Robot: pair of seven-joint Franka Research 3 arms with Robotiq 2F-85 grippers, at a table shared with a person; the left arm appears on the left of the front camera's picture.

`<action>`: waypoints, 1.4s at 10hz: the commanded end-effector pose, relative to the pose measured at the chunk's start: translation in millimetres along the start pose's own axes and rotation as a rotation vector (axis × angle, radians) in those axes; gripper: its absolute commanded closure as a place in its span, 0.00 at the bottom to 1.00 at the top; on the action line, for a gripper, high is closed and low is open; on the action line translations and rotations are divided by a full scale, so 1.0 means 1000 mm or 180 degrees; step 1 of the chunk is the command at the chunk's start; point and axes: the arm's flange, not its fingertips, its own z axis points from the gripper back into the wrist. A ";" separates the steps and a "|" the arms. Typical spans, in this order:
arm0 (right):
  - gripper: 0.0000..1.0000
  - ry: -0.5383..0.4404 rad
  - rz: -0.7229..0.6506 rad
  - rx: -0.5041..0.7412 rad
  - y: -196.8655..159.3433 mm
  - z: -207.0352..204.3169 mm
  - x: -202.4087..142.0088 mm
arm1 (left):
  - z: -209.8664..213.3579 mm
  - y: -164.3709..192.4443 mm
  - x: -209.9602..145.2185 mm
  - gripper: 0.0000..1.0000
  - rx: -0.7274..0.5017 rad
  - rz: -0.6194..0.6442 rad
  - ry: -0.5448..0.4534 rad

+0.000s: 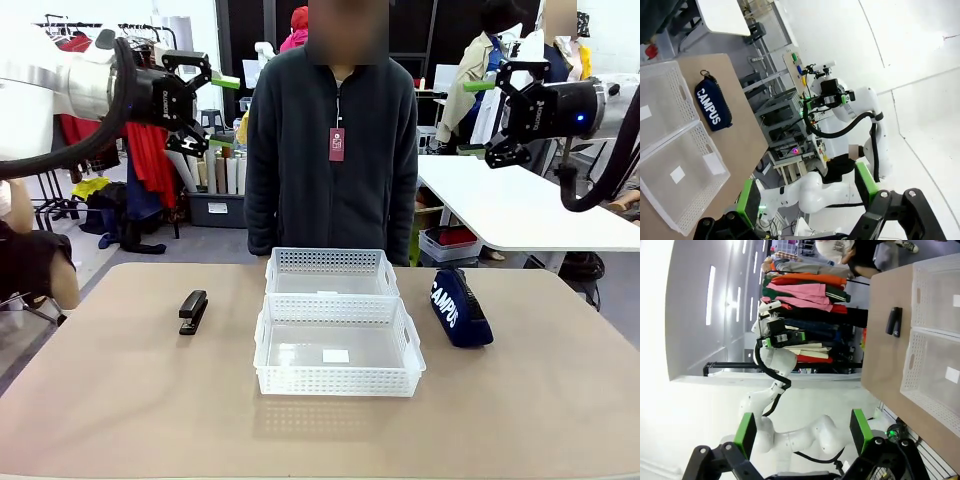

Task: Distribute items into two baskets.
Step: Pick up the Pencil pouch that the person points to.

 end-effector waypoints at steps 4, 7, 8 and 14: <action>0.00 -0.0023 0.0196 0.0151 0.022 0.000 0.001 | 0.004 -0.008 -0.006 0.00 -0.0068 -0.0175 0.0003; 0.00 0.0003 0.0077 0.0071 0.014 0.001 0.000 | 0.003 -0.010 -0.002 0.00 -0.0022 -0.0094 0.0008; 0.00 0.0003 0.0077 0.0071 0.014 0.001 0.000 | 0.003 -0.010 -0.002 0.00 -0.0022 -0.0094 0.0008; 0.00 0.0003 0.0077 0.0071 0.014 0.001 0.000 | 0.003 -0.010 -0.002 0.00 -0.0022 -0.0094 0.0008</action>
